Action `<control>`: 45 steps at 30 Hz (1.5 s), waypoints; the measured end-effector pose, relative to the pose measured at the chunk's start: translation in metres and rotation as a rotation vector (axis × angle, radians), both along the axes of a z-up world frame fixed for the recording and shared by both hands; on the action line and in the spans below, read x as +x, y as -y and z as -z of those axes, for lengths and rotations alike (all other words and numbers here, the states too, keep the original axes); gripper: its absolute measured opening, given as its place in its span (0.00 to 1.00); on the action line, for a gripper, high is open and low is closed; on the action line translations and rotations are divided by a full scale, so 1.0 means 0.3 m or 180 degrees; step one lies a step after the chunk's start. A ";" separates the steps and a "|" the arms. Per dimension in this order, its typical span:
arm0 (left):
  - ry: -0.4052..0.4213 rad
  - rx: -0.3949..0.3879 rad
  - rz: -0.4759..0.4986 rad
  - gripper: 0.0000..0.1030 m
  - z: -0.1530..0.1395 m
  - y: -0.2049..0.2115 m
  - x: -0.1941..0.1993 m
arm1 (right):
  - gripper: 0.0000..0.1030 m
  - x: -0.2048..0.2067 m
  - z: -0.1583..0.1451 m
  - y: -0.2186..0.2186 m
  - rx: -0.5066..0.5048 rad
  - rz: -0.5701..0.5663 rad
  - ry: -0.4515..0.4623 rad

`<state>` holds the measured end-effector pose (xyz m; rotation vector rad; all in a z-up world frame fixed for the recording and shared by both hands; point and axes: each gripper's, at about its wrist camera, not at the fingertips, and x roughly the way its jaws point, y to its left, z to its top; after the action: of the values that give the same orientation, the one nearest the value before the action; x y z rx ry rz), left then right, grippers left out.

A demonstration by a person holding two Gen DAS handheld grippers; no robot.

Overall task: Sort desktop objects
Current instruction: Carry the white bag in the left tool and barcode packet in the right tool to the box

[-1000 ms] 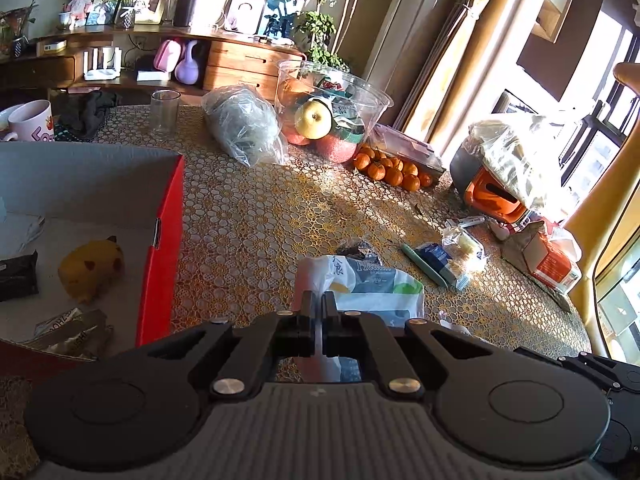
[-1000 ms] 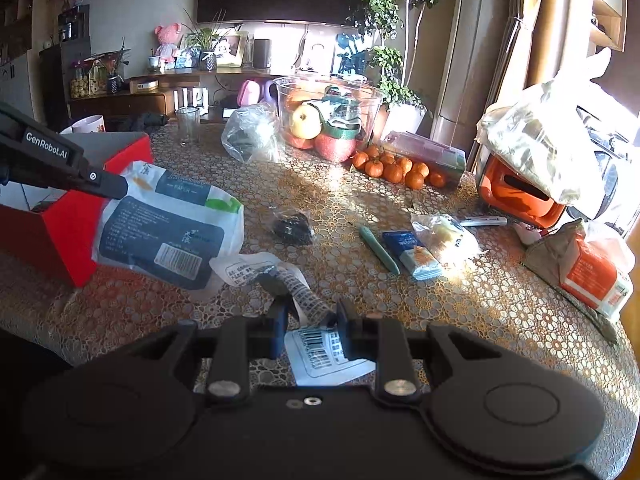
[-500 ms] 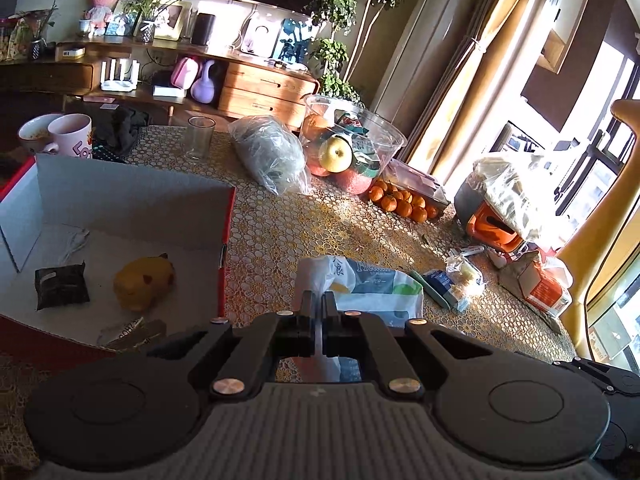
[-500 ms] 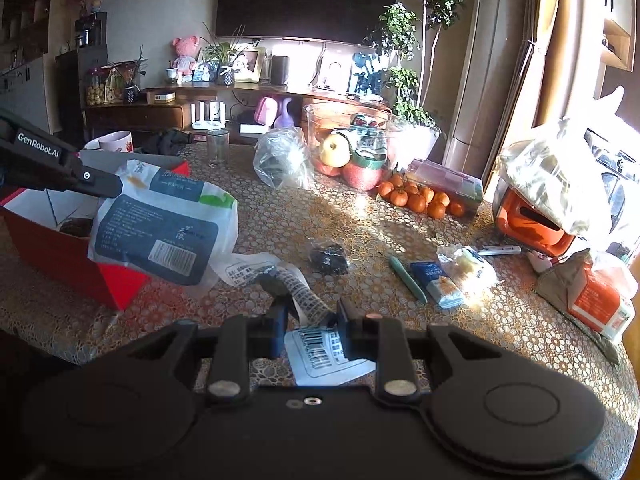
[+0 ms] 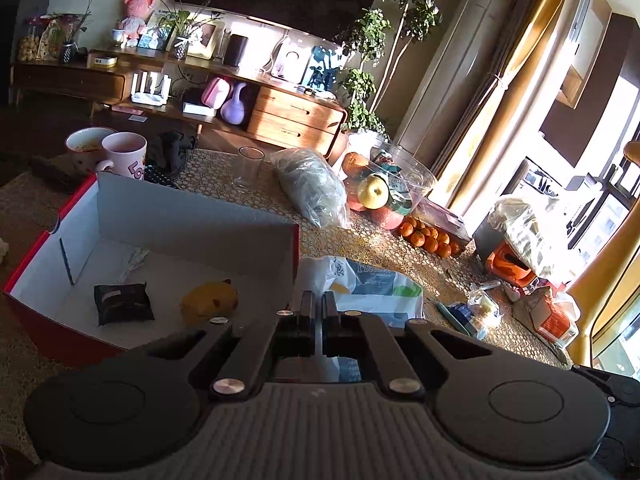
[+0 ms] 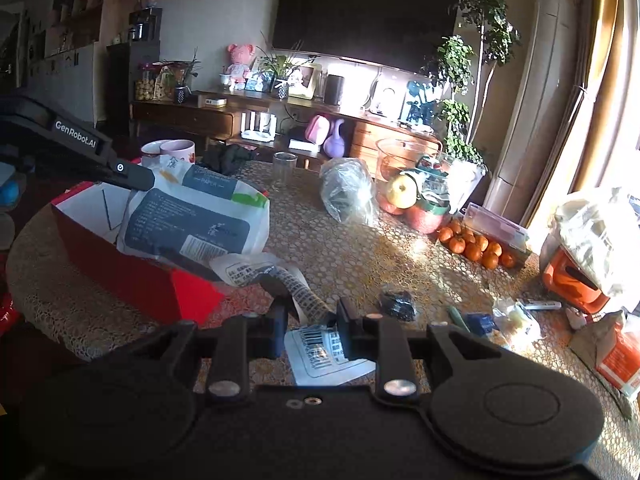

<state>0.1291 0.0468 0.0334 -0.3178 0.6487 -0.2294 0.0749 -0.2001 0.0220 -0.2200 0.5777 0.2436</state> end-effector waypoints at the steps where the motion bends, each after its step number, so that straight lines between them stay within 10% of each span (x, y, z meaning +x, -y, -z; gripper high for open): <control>1: 0.0007 -0.0006 -0.0019 0.02 -0.003 -0.016 -0.002 | 0.25 0.003 -0.003 -0.015 -0.0007 -0.0038 0.0013; 45: -0.0053 0.0371 -0.0825 0.02 0.059 -0.446 0.185 | 0.25 0.318 0.011 -0.486 -0.0289 -0.0827 0.0004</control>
<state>0.1848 0.1806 0.0157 -0.2886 0.6278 0.0589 0.1703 -0.0543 0.0187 -0.3838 0.5592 0.4692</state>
